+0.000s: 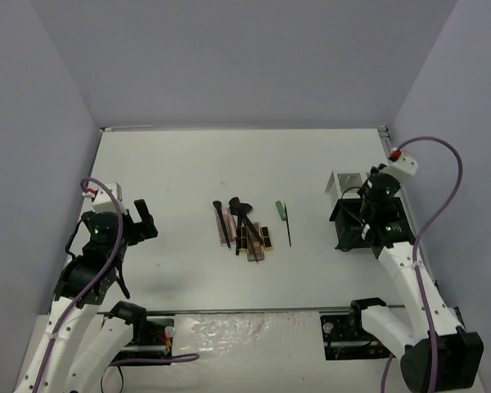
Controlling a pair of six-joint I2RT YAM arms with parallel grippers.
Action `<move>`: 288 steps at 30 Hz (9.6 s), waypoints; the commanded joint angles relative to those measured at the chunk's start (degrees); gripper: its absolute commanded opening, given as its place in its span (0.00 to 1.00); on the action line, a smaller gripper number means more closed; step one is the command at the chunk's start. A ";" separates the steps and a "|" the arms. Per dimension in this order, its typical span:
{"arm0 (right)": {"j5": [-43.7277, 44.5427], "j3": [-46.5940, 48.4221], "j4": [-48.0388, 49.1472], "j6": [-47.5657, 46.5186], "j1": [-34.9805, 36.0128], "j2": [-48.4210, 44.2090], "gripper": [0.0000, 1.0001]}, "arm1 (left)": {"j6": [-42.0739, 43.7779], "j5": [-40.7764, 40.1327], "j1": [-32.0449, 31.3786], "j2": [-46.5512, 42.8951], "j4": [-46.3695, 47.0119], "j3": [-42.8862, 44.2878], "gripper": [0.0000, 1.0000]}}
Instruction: Organize the makeup
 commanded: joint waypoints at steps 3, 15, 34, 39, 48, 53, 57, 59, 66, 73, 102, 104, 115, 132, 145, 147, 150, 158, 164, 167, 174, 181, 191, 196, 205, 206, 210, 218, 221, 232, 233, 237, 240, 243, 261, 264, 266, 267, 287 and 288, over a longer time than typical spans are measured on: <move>1.37 -5.68 -2.57 6.41 -12.70 -4.65 0.00 | -0.42 0.36 0.22 0.30 2.07 0.74 0.97; 0.57 -6.31 0.14 8.26 -17.80 1.67 0.02 | -0.42 0.24 0.28 0.10 1.89 0.66 0.97; -19.46 -2.93 1.01 1.35 -6.52 2.17 0.56 | -0.42 0.52 0.28 0.49 2.08 0.75 0.97; -13.92 4.56 -1.54 -2.28 11.11 10.27 0.54 | -0.33 0.84 0.37 0.98 2.16 0.83 0.97; -11.16 12.02 -2.70 1.07 23.25 28.35 0.46 | -0.24 0.31 0.46 0.92 1.89 0.76 0.97; -11.03 14.69 -2.51 1.47 23.03 36.16 0.44 | -0.24 0.29 0.46 0.92 1.89 0.80 0.97; -12.85 16.72 -2.40 0.47 22.90 41.55 0.43 | -0.24 0.15 0.46 0.84 1.91 0.74 0.97; -13.13 17.72 -2.20 0.26 22.90 44.94 0.42 | -0.32 0.15 0.46 0.84 1.81 0.74 0.97; -13.93 19.41 -1.61 0.14 22.81 48.90 0.38 | -0.24 0.33 0.46 0.99 1.89 0.74 0.97; -15.54 19.94 -1.34 -0.26 22.99 50.43 0.20 | -0.24 0.19 0.54 1.05 1.89 0.83 0.97; -2.08 3.89 15.76 -3.23 -1.58 15.67 0.00 | -0.33 0.90 0.46 1.23 2.12 0.74 0.97; -2.72 3.54 16.32 -2.51 -2.29 16.72 0.00 | -0.33 0.86 0.46 1.18 2.07 0.74 0.97; -5.08 1.77 17.06 -2.97 -2.41 20.37 0.42 | -0.33 0.95 0.54 1.27 2.16 0.82 0.97; -12.76 9.52 -0.46 -0.71 20.13 19.77 0.53 | -0.24 0.94 0.98 1.33 2.09 0.68 0.97; -12.15 9.16 0.26 8.34 37.36 35.12 0.48 | -0.33 0.94 1.07 1.18 2.23 0.56 0.97; -10.31 11.37 1.15 7.89 40.48 36.53 0.46 | -0.33 1.12 1.07 1.36 2.24 0.65 0.97; -7.59 14.83 1.99 6.82 44.11 38.76 0.46 | -0.33 1.12 1.07 1.40 2.16 0.66 0.97; -6.54 20.98 2.63 7.51 45.93 46.60 0.45 | -0.38 1.35 1.07 1.22 2.21 0.62 0.97; -5.65 22.69 3.73 7.91 45.93 51.48 0.40 | -0.33 1.46 1.07 1.01 2.33 0.65 0.97; -5.56 22.88 4.16 8.08 45.93 52.61 0.37 | -0.40 1.47 1.07 0.86 2.17 0.58 0.97; -4.78 22.24 4.66 8.10 45.95 52.62 0.17 | -0.42 1.45 1.05 0.65 2.16 0.56 0.97; 0.35 21.59 5.25 3.24 45.79 42.95 0.02 | -0.42 1.30 1.07 0.74 2.16 0.56 0.97; 8.93 13.07 6.03 -3.39 27.23 22.92 0.00 | -0.42 1.29 1.07 0.60 2.16 0.56 0.97; 4.64 7.48 9.51 -2.55 10.80 17.11 0.00 | -0.42 1.38 1.07 0.48 2.24 0.56 0.97; 1.60 5.33 13.16 -0.55 -1.25 19.30 0.02 | -0.42 1.41 0.98 0.50 2.22 0.56 0.97; 1.11 5.85 13.13 -0.70 -1.86 19.72 0.02 | -0.42 1.46 0.98 0.57 2.16 0.56 0.97; -1.04 7.80 12.98 -1.32 -3.42 23.91 0.16 | -0.42 1.22 0.98 0.55 2.16 0.56 0.97; -7.36 8.60 10.35 -1.32 -2.90 21.97 0.51 | -0.42 1.62 0.98 0.74 2.32 0.56 0.97; -10.39 8.63 8.36 -1.35 -2.00 18.72 0.52 | -0.42 1.61 0.98 0.83 2.33 0.60 0.97; -16.36 7.61 -3.11 -0.50 18.42 16.40 0.48 | -0.33 1.33 1.16 0.89 2.21 0.56 0.97; -16.20 6.77 -3.26 0.87 21.53 17.40 0.47 | -0.33 1.38 1.16 1.00 2.16 0.56 0.97; -14.59 5.63 -2.99 4.49 28.42 22.86 0.45 | -0.33 1.29 1.25 1.03 2.16 0.47 0.97; -13.92 5.35 -1.73 6.82 32.15 27.32 0.43 | -0.33 1.29 1.25 1.17 2.08 0.47 0.97; -14.37 4.66 -0.13 8.03 33.33 30.89 0.40 | -0.33 1.21 1.25 1.09 2.07 0.47 0.97; -14.95 -0.16 3.66 11.03 35.16 37.46 0.39 | -0.33 1.38 1.25 1.32 2.11 0.39 0.97; -12.77 -0.68 3.15 10.85 35.15 36.26 0.30 | -0.33 1.47 1.25 1.44 2.07 0.39 0.97; -10.46 -0.61 1.69 10.38 35.05 34.37 0.20 | -0.40 1.47 1.25 1.59 2.07 0.39 0.97; -9.44 -0.53 1.10 10.12 35.09 33.37 0.16 | -0.42 1.47 1.25 1.62 2.13 0.39 0.97; 4.42 10.78 1.45 -0.20 5.46 16.32 0.00 | -0.42 1.27 1.33 1.40 1.98 0.45 0.97; 4.28 11.05 2.56 -0.07 3.65 16.67 0.00 | -0.42 1.23 1.33 1.32 1.98 0.41 0.97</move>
